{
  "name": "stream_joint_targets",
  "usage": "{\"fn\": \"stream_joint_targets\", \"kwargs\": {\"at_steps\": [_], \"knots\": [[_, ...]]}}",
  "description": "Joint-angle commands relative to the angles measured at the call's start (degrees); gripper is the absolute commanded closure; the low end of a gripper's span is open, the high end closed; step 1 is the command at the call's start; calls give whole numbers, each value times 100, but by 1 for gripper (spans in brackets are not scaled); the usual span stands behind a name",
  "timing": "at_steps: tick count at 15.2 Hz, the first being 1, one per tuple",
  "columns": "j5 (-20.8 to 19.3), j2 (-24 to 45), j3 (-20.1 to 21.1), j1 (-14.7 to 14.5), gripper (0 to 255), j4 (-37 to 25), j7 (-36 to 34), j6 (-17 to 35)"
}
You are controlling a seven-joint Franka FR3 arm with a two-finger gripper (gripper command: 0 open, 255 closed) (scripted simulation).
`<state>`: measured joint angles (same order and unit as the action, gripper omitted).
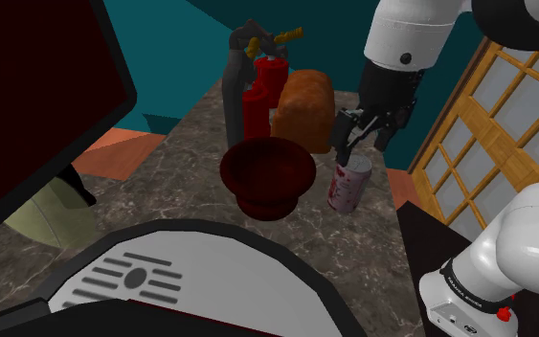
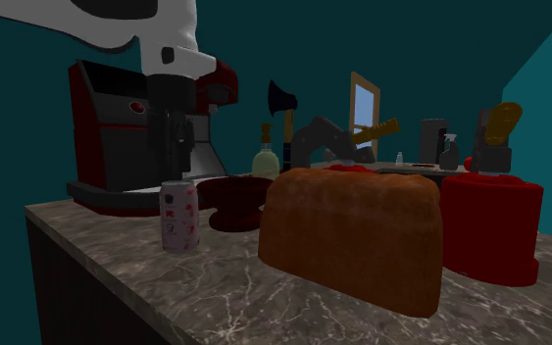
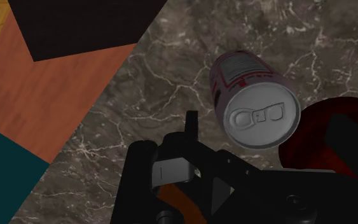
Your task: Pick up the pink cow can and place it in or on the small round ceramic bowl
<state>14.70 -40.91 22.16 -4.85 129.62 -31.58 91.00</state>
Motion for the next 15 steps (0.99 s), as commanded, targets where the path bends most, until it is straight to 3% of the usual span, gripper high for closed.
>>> {"fn": "stream_joint_targets", "kwargs": {"at_steps": [1,6,14,15], "knots": [[27,11,62,-10,0,108,-31,122],[106,-54,144,-49,0,571,-4,521],[106,-54,144,-49,0,570,-4,521],[106,-54,144,-49,255,570,-4,521]]}}
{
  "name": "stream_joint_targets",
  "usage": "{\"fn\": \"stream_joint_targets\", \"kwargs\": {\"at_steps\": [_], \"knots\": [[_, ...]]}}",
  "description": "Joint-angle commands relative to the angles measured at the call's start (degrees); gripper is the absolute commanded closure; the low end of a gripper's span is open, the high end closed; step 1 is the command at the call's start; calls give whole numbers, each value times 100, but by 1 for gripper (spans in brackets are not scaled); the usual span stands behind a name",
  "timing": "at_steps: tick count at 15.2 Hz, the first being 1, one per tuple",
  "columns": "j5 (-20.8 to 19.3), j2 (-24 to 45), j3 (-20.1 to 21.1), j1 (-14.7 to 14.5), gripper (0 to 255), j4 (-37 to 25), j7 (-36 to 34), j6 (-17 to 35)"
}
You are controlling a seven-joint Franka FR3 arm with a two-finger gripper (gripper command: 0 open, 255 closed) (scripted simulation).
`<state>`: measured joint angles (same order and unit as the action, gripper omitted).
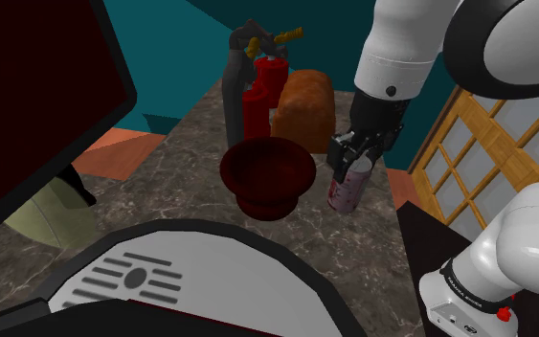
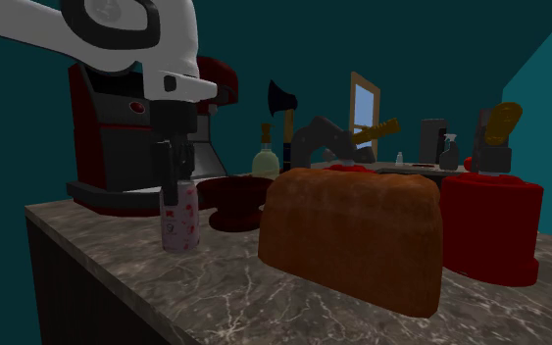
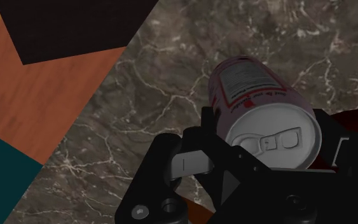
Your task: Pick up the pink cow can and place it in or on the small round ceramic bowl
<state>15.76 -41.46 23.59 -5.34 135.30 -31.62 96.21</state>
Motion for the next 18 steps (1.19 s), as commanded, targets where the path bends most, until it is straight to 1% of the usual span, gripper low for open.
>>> {"fn": "stream_joint_targets", "kwargs": {"at_steps": [1,9,18], "knots": [[1,2,1,0,255,2,0,0],[1,2,1,-1,255,3,0,1],[-123,126,-121,63,255,-760,-48,-640]]}}
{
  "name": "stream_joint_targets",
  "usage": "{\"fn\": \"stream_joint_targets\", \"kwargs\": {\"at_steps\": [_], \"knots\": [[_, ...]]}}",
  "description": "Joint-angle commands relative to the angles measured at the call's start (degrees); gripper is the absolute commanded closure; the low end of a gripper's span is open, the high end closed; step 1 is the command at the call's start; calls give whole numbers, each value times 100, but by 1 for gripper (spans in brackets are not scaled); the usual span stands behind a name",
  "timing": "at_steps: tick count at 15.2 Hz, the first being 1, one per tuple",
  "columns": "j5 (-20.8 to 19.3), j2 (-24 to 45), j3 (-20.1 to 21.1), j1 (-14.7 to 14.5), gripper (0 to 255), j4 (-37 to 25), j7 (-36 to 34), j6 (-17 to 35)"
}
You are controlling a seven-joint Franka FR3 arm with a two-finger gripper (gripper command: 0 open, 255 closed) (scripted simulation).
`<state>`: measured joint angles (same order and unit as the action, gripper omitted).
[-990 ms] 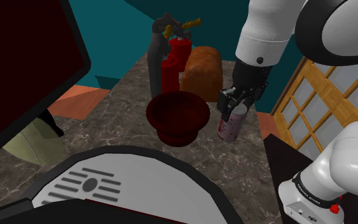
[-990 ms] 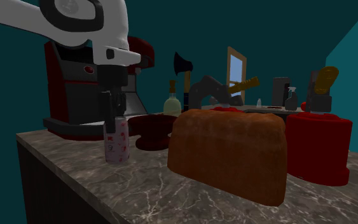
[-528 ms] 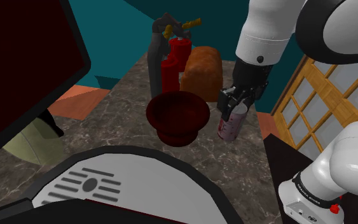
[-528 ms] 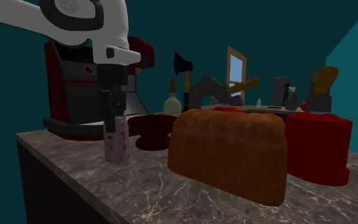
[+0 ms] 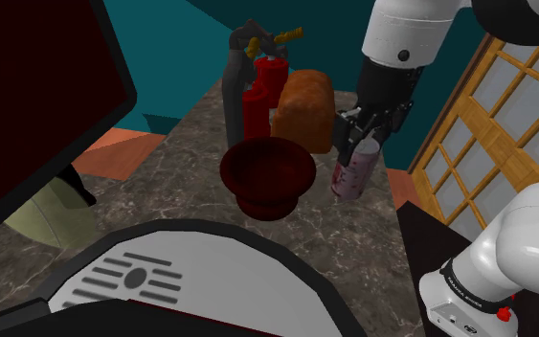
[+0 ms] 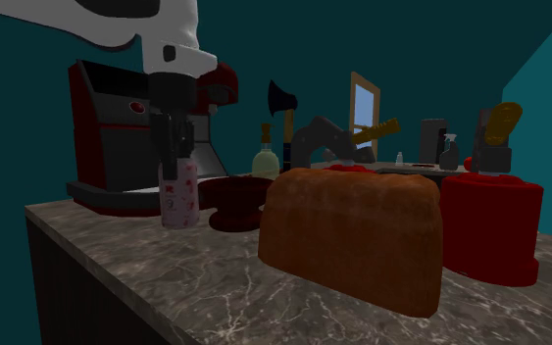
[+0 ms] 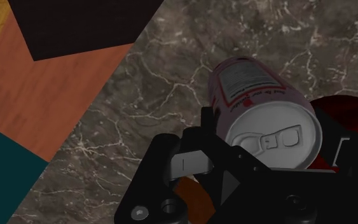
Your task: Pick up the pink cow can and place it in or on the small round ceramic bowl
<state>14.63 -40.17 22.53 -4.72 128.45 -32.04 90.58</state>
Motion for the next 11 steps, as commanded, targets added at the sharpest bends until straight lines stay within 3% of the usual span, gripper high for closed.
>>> {"fn": "stream_joint_targets", "kwargs": {"at_steps": [1,11], "knots": [[-23,17,-27,9,255,-164,-12,-148],[-142,278,-118,82,255,-1118,-84,-845]]}}
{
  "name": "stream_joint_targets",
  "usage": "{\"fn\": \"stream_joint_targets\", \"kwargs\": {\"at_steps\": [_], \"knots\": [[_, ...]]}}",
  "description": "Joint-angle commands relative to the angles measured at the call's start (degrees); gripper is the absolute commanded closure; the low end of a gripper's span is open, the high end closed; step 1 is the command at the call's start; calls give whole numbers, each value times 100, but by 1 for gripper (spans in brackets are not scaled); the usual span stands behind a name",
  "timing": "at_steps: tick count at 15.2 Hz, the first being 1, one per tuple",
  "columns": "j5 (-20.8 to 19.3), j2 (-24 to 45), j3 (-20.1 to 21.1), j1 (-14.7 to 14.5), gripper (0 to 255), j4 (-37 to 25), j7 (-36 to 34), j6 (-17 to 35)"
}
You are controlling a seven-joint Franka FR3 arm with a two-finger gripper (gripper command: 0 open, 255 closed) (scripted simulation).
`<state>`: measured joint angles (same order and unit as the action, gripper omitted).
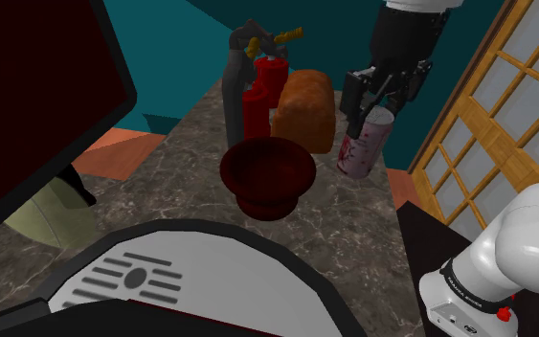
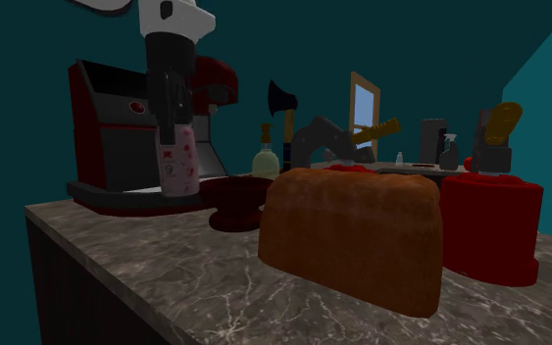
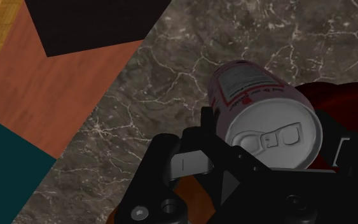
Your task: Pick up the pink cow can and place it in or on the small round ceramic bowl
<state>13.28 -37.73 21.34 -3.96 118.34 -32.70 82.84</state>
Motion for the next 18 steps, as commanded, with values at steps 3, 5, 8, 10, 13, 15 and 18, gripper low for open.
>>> {"fn": "stream_joint_targets", "kwargs": {"at_steps": [3,5,8,10,13,15,18], "knots": [[-40,135,-17,28,255,-416,-45,-281],[-61,207,-26,44,255,-628,-64,-422],[-93,326,-36,66,255,-957,-95,-634],[-114,411,-40,82,255,-1184,-117,-778],[-136,509,-42,99,255,-1440,-144,-936],[-185,970,184,160,255,-1895,-349,-912],[-340,1715,561,242,255,-2660,-700,-926]]}}
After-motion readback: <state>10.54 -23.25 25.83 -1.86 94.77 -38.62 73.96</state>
